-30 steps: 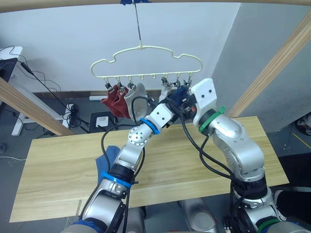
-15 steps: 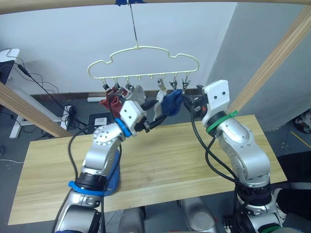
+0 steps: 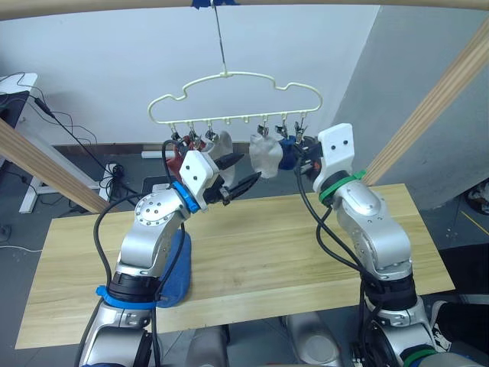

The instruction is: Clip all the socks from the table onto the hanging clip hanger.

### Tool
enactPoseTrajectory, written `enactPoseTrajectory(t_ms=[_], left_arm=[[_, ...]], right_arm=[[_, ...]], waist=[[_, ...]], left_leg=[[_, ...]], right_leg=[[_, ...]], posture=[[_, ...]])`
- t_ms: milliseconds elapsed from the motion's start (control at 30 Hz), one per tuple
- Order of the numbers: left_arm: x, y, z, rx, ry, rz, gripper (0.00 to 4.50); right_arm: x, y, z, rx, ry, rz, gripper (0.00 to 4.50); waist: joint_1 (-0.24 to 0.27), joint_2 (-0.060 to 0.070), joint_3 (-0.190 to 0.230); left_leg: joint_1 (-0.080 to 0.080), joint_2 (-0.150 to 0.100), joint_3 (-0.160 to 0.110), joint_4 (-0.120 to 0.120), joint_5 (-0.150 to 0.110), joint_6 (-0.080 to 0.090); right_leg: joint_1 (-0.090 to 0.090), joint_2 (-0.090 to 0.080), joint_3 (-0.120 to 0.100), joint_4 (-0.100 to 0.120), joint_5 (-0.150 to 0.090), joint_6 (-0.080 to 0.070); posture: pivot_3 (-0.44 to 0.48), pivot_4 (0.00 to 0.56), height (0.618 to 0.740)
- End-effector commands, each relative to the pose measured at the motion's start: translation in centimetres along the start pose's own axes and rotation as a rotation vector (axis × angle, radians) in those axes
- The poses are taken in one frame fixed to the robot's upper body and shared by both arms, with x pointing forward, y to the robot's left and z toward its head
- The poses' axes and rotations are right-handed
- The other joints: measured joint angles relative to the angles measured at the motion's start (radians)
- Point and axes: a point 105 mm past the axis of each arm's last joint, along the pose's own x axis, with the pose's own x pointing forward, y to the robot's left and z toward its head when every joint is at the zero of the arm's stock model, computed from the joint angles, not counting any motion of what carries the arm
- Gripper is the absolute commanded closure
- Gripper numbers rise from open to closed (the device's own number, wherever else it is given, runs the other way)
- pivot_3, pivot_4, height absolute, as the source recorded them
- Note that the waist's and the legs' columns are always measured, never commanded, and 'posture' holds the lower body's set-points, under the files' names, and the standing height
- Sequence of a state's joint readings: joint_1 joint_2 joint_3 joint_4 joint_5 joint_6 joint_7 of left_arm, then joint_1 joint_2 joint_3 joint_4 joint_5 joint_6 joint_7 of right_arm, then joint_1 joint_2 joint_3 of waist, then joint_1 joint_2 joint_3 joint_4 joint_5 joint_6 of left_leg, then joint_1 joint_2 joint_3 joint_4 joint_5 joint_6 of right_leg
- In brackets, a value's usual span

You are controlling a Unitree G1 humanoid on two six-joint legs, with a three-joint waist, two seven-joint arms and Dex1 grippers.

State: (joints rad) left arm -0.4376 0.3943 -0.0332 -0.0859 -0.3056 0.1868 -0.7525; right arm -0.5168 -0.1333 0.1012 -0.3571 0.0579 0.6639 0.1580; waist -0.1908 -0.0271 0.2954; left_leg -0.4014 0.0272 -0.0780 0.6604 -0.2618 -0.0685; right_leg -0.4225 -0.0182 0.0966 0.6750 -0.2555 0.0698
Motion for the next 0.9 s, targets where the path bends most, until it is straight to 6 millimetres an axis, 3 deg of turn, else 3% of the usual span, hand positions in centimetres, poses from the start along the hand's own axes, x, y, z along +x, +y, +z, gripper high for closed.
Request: enactPoseTrajectory(t_ms=[33, 67, 900], left_arm=[[0.0, -0.1, 1.2, 0.053, -0.03, -0.004, 1.46], [0.0, -0.1, 1.2, 0.054, -0.028, -0.003, 1.46], [0.1, -0.5, 0.5, 0.089, 0.001, -0.012, 1.46]], right_arm=[[0.0, 0.0, 1.2, -0.017, -0.05, -0.012, 2.28], [0.0, 0.1, 1.2, -0.019, -0.048, -0.011, 1.98], [1.5, -1.5, 1.6, -0.037, -0.088, -0.164, 1.98]], waist=[[0.0, 0.0, 0.0], [0.0, 0.0, 0.0], [0.001, 0.0, -0.001]], left_leg=[[0.0, 0.0, 0.0, 0.0, 0.0, 0.0], [0.0, 0.0, 0.0, 0.0, 0.0, 0.0], [0.0, 0.0, 0.0, 0.001, 0.0, 0.0]], right_leg=[[0.0, 0.0, 0.0, 0.0, 0.0, 0.0], [0.0, 0.0, 0.0, 0.0, 0.0, 0.0], [0.0, 0.0, 0.0, 0.003, 0.0, 0.0]], posture=[[-0.177, 0.207, 0.74], [-0.177, 0.208, 0.74], [-0.175, 0.209, 0.74]])
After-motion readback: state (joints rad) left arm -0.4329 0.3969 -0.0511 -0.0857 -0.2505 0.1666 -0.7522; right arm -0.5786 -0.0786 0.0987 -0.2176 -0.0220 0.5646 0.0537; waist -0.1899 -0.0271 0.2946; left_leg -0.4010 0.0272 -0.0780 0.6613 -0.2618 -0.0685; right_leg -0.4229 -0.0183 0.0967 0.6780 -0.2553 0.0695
